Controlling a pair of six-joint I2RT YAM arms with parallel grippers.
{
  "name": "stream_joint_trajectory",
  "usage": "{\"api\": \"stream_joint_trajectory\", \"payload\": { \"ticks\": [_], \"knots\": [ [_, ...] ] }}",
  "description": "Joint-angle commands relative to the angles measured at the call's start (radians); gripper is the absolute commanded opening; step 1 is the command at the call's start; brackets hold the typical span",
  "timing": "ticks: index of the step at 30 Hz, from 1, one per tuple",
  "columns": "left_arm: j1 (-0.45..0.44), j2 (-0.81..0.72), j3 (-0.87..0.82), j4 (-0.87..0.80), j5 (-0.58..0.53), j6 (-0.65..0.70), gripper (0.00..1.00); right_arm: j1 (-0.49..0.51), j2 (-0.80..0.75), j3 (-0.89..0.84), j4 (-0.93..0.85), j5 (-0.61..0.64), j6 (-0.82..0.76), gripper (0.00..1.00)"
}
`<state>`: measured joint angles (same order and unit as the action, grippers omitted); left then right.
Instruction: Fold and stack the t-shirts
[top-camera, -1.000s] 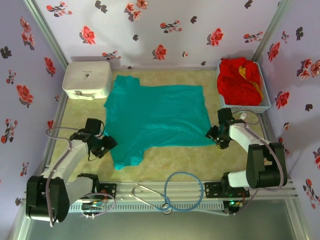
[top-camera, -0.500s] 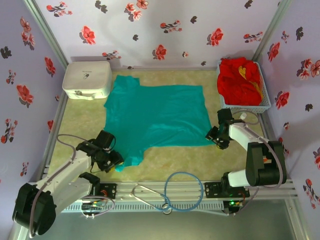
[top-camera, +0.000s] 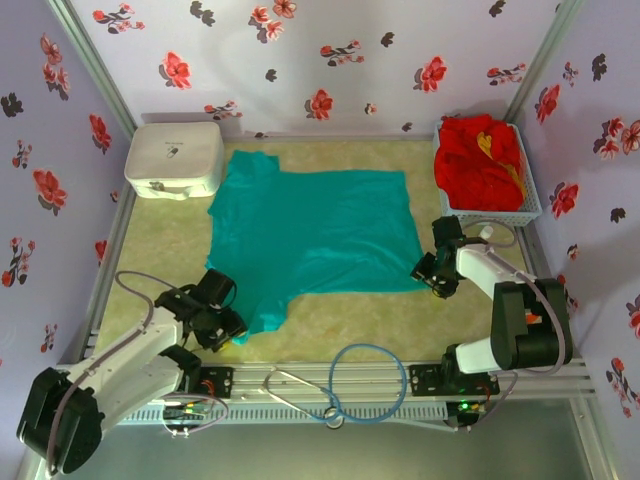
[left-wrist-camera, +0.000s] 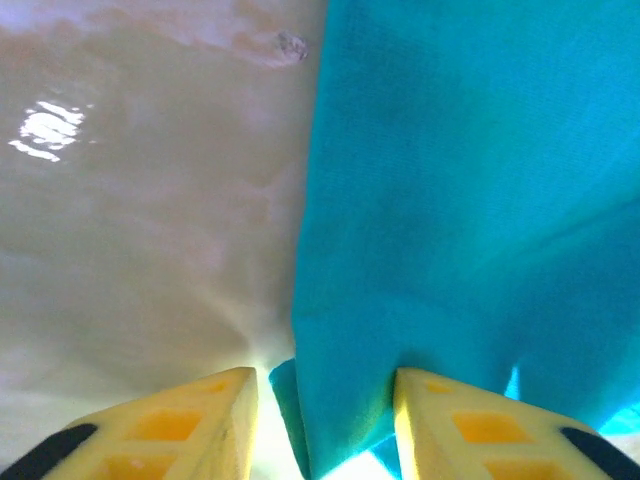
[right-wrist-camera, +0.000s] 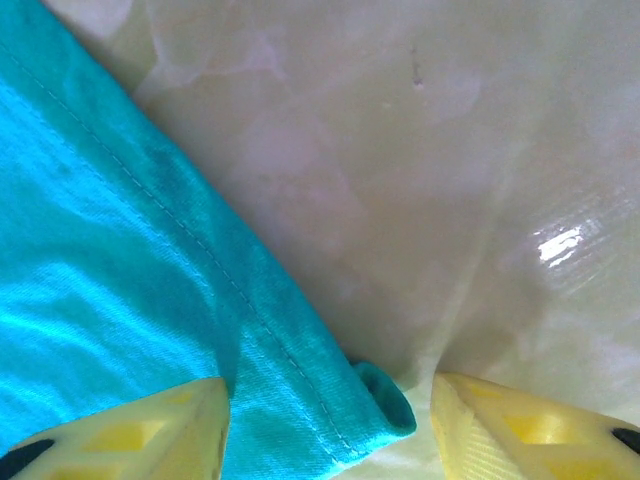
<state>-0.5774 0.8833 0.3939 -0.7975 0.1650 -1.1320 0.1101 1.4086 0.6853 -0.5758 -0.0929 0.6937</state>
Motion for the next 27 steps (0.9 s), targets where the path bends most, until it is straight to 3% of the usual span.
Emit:
{"api": "stream_joint_trajectory", "payload": {
  "ticks": [1, 4, 7, 10, 14, 20, 27],
  "knots": [
    [-0.014, 0.018, -0.026, 0.082, -0.022, -0.058, 0.34, 0.025, 0.044, -0.02, 0.08, -0.077, 0.021, 0.47],
    [-0.015, 0.026, -0.019, 0.097, -0.046, -0.055, 0.26, 0.025, 0.048, -0.021, 0.084, -0.076, 0.02, 0.42],
    [-0.015, 0.03, -0.005, 0.098, -0.058, -0.047, 0.15, 0.025, 0.045, -0.018, 0.088, -0.079, 0.019, 0.27],
    [-0.015, 0.024, 0.026, 0.09, -0.082, -0.019, 0.01, 0.025, 0.036, -0.012, 0.099, -0.085, 0.008, 0.01],
    [-0.003, 0.021, 0.145, 0.055, -0.159, 0.036, 0.0, 0.025, -0.004, 0.016, 0.096, -0.068, -0.004, 0.0],
    [0.073, 0.158, 0.386, 0.118, -0.142, 0.182, 0.0, 0.023, -0.117, 0.129, 0.14, -0.05, -0.024, 0.0],
    [0.237, 0.385, 0.89, 0.013, -0.082, 0.444, 0.0, -0.017, -0.05, 0.412, 0.137, -0.043, -0.059, 0.0]
  ]
}}
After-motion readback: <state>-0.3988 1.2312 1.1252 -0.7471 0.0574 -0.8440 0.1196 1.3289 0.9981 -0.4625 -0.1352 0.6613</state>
